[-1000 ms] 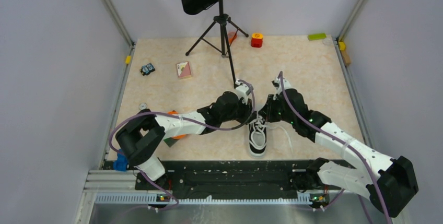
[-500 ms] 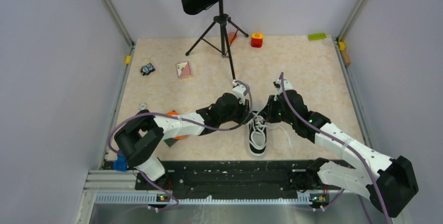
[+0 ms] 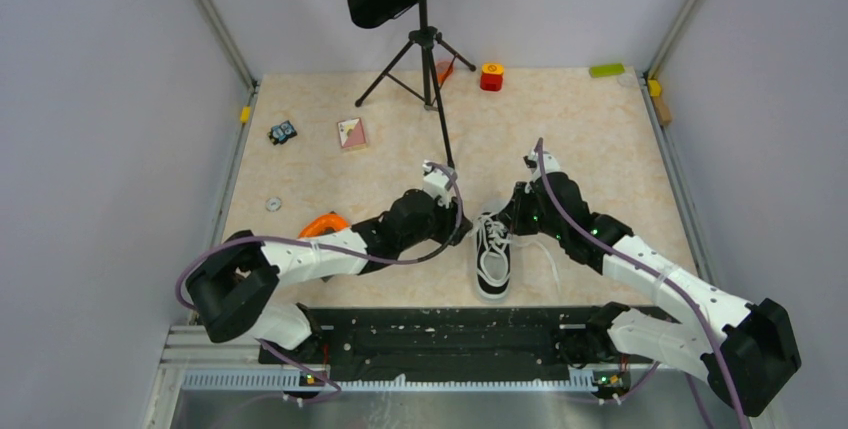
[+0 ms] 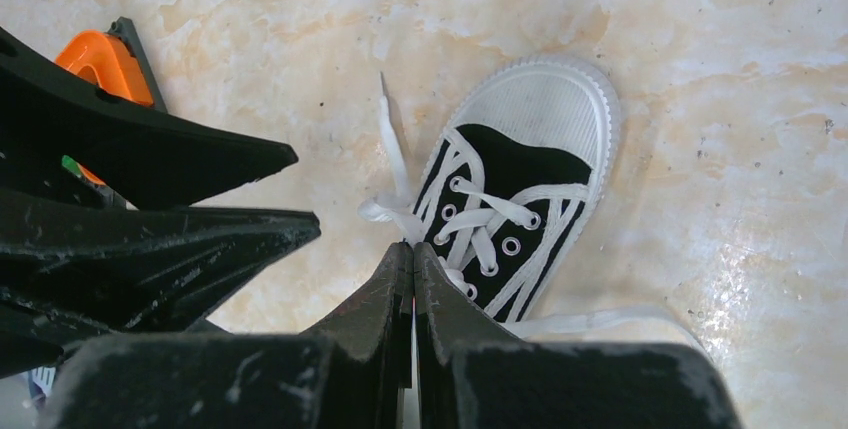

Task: Tie the shoes
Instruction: Wrap the shoelace around the shoelace.

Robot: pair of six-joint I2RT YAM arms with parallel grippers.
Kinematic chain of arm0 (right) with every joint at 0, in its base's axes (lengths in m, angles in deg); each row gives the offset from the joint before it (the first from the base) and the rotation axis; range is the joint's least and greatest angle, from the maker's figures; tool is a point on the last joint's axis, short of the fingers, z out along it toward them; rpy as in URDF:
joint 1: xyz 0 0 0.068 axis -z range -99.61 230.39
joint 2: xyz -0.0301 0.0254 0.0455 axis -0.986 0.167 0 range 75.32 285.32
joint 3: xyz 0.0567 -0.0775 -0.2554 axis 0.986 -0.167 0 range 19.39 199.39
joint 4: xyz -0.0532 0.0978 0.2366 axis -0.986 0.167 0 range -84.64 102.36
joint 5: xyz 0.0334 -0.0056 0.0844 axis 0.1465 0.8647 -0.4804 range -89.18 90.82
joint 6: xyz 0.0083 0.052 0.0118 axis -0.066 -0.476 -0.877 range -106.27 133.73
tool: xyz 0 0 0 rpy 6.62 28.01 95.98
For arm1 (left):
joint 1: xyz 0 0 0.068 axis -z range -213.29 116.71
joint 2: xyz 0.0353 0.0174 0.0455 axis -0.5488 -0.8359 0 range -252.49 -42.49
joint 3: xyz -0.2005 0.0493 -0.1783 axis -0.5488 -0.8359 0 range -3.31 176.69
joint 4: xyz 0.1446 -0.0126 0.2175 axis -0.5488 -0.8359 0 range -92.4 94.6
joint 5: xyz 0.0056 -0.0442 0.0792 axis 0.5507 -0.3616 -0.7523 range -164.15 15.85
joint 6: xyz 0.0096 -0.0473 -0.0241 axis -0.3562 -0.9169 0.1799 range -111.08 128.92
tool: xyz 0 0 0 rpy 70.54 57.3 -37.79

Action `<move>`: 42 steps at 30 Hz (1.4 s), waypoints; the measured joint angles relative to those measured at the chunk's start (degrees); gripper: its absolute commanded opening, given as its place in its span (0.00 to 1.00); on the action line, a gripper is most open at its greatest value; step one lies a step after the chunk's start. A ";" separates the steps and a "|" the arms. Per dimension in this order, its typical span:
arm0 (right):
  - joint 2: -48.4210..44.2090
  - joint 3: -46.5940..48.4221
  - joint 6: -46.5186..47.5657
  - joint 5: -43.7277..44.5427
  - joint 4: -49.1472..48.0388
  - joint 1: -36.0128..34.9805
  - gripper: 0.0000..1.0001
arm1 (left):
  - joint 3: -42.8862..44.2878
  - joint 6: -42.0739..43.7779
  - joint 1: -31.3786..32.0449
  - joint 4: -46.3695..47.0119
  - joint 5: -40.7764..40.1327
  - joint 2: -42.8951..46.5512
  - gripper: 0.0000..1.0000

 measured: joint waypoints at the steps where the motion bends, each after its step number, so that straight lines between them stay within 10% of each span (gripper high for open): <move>1: 0.00 0.00 0.00 0.00 0.02 0.00 0.00 | -0.59 0.22 0.09 0.28 0.70 0.22 0.56; 6: 0.00 0.00 0.00 0.00 0.02 0.00 0.00 | -1.75 2.14 0.70 2.21 4.02 0.22 0.80; 11: 0.00 0.00 0.00 -0.02 0.02 0.00 0.00 | -1.81 5.79 1.92 4.96 6.16 0.20 0.84; 42: 0.00 0.02 0.02 0.00 0.09 0.00 0.00 | 6.16 10.25 3.54 8.09 12.94 -11.32 0.77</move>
